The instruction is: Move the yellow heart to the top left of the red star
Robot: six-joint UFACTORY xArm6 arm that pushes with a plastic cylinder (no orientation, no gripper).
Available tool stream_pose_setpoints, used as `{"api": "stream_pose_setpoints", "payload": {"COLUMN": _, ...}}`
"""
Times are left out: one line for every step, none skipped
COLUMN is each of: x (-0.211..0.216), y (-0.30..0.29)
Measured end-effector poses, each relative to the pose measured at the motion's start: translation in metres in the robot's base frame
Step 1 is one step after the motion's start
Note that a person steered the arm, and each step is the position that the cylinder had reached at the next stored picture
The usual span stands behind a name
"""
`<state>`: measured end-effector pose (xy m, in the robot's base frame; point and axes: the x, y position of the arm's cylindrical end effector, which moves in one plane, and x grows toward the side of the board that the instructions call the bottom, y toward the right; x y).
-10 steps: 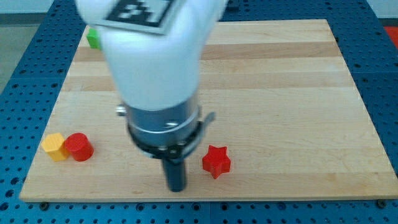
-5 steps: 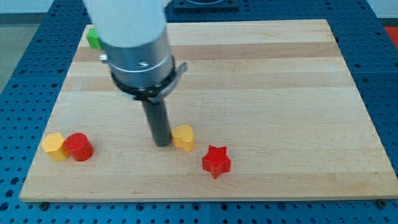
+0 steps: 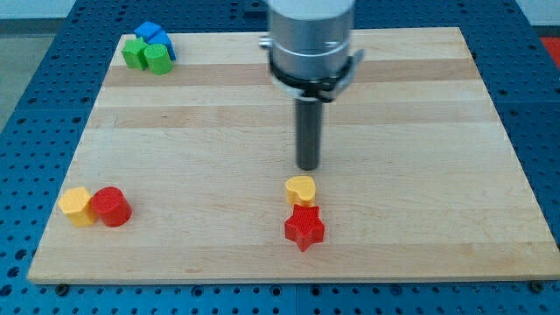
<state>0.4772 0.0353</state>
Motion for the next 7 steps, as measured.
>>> {"api": "stream_pose_setpoints", "payload": {"x": 0.023, "y": 0.023}}
{"api": "stream_pose_setpoints", "payload": {"x": 0.039, "y": 0.023}}
{"api": "stream_pose_setpoints", "payload": {"x": 0.043, "y": 0.018}}
{"api": "stream_pose_setpoints", "payload": {"x": 0.044, "y": 0.005}}
{"api": "stream_pose_setpoints", "payload": {"x": 0.044, "y": -0.013}}
{"api": "stream_pose_setpoints", "payload": {"x": 0.044, "y": -0.025}}
{"api": "stream_pose_setpoints", "payload": {"x": 0.044, "y": -0.032}}
